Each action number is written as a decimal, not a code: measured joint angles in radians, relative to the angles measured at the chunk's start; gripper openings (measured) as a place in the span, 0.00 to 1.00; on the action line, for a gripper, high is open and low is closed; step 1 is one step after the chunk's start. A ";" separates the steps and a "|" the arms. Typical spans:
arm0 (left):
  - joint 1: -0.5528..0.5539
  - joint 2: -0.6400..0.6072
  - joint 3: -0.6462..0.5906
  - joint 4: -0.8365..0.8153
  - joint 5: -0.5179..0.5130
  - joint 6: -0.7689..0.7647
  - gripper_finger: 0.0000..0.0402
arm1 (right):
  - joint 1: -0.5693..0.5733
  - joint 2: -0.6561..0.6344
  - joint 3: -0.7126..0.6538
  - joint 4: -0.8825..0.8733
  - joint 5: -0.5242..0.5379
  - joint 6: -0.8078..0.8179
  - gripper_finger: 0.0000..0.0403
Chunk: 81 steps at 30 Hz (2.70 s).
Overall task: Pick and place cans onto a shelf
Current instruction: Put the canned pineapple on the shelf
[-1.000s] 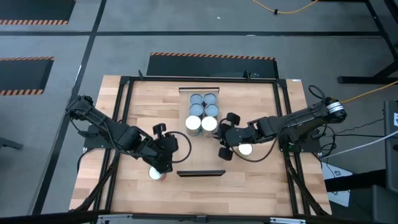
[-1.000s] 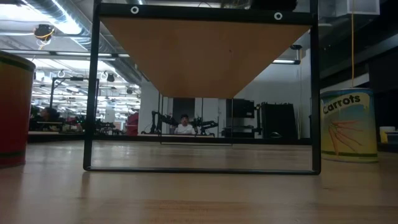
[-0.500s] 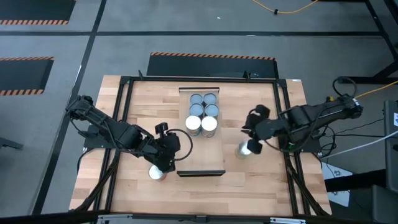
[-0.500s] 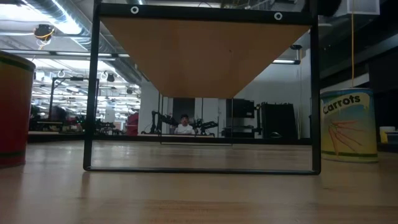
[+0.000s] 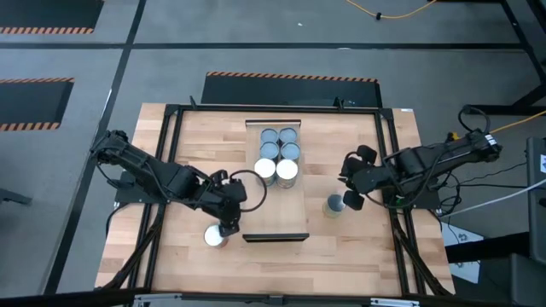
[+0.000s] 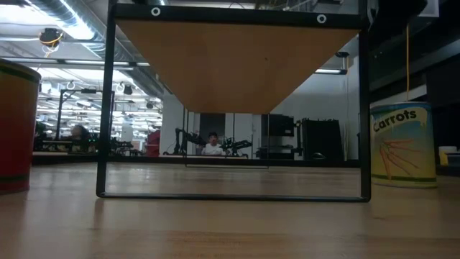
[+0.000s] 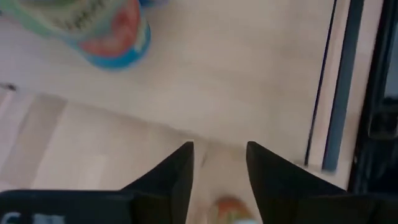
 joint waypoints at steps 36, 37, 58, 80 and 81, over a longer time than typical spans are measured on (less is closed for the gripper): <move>-0.167 0.030 -0.287 -0.060 0.213 -0.126 0.36 | 0.000 0.000 -0.018 0.015 0.000 -0.005 0.16; -0.167 0.030 -0.297 -0.045 0.213 -0.126 0.36 | 0.000 0.000 -0.018 0.017 0.000 -0.005 0.16; -0.167 0.027 -0.362 0.033 0.210 -0.130 0.18 | 0.000 0.000 -0.018 0.019 0.000 -0.006 0.16; -0.167 0.031 -0.296 0.007 0.215 -0.122 0.00 | 0.000 0.001 -0.018 0.020 0.000 -0.006 0.16; -0.167 0.031 -0.279 -0.003 0.215 -0.122 0.00 | 0.000 0.001 -0.018 0.022 0.000 -0.006 0.16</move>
